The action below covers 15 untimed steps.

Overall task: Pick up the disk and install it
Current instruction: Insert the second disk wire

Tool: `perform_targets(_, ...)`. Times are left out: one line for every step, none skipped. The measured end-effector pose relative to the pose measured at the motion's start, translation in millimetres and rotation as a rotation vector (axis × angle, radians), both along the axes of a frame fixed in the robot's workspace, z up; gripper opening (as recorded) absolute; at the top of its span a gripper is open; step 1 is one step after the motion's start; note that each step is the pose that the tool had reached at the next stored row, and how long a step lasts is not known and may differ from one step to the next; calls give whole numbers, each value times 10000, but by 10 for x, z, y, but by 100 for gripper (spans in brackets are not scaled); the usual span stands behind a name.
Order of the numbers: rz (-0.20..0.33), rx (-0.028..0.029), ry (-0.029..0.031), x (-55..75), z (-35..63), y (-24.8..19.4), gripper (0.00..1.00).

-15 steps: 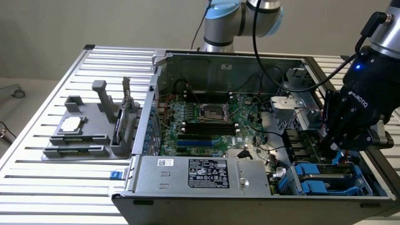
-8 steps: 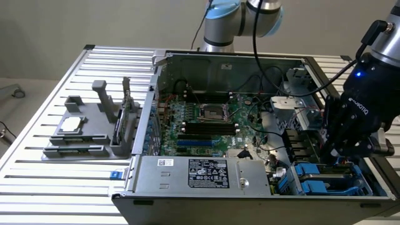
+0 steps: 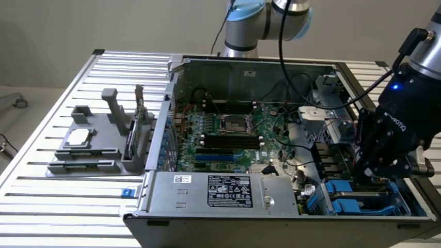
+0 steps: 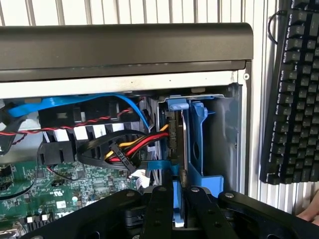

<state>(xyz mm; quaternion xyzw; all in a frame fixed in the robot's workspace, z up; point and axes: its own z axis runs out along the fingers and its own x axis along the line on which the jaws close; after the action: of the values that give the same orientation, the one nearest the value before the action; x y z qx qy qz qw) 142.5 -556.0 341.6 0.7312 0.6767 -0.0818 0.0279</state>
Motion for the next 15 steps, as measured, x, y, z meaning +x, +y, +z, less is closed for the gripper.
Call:
perform_targets(0, 12, 0, 0, -3, 0, 16)
perform_targets(0, 21, 0, 0, -5, 0, 16)
perform_targets(0, 33, 0, 0, -8, 0, 16)
perform_targets(-1, 43, 0, 1, -11, 0, 16)
perform_targets(-1, 55, 0, 3, -12, 0, 16)
perform_targets(0, 65, -1, 7, -13, 0, 16)
perform_targets(0, 77, 0, 11, -14, 0, 16)
perform_targets(1, 88, 1, 16, -15, 0, 16)
perform_targets(0, 96, 0, 21, -15, 0, 16)
perform_targets(0, 107, 1, 23, -17, 0, 16)
perform_targets(-1, 121, 1, 24, -19, 0, 16)
perform_targets(-2, 127, 1, 25, -22, 0, 16)
perform_targets(-2, 131, 1, 25, -24, 0, 16)
perform_targets(0, 136, 1, 26, -26, 0, 16)
perform_targets(0, 143, 1, 26, -30, 0, 16)
